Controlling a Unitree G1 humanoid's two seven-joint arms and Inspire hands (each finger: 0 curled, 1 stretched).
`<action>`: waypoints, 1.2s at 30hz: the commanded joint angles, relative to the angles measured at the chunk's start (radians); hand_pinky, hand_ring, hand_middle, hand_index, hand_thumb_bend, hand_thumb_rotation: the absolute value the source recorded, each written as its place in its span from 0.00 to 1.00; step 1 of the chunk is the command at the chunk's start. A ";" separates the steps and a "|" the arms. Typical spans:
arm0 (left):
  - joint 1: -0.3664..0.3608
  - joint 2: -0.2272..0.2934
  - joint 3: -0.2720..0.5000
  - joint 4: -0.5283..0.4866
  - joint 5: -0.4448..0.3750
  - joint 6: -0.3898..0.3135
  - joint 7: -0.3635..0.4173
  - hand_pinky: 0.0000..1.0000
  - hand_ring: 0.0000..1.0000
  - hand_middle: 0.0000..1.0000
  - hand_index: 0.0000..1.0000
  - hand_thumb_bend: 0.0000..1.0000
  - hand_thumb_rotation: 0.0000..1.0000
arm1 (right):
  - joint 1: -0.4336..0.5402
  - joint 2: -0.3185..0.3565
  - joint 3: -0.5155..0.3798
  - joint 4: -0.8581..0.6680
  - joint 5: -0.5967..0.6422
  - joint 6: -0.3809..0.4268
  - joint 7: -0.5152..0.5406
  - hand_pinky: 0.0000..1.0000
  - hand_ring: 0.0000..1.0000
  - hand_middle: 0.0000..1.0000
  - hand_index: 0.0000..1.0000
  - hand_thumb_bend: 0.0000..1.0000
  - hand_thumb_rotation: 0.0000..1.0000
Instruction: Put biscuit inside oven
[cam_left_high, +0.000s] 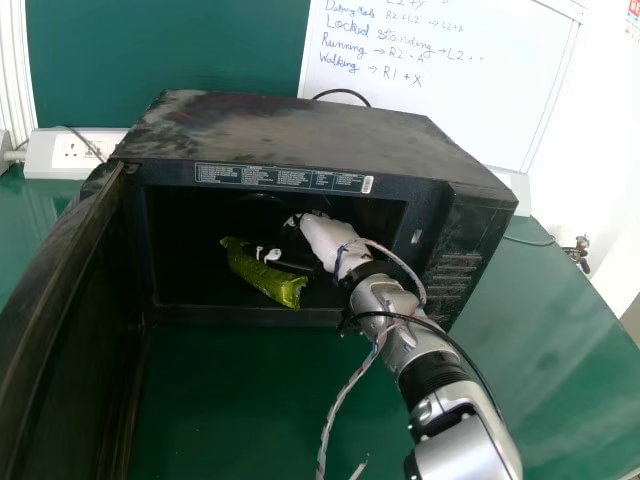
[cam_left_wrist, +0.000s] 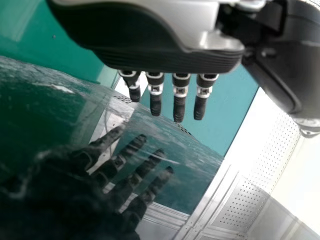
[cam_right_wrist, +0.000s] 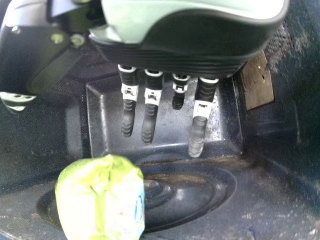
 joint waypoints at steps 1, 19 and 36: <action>0.004 0.002 -0.004 -0.003 -0.004 0.000 0.002 0.98 0.96 0.94 0.94 0.90 0.88 | 0.006 -0.014 0.008 -0.013 -0.002 -0.014 -0.011 0.46 0.61 0.70 0.71 0.99 0.43; -0.030 0.007 -0.005 0.024 0.012 -0.002 -0.001 0.99 0.96 0.94 0.94 0.90 0.89 | 0.119 -0.116 0.011 -0.147 0.002 -0.144 -0.089 0.47 0.60 0.67 0.67 0.98 0.42; -0.049 0.014 0.001 0.042 0.003 -0.002 -0.009 1.00 0.96 0.94 0.95 0.89 0.89 | 0.360 -0.249 -0.075 -0.486 0.062 -0.196 -0.017 0.52 0.62 0.68 0.68 0.98 0.43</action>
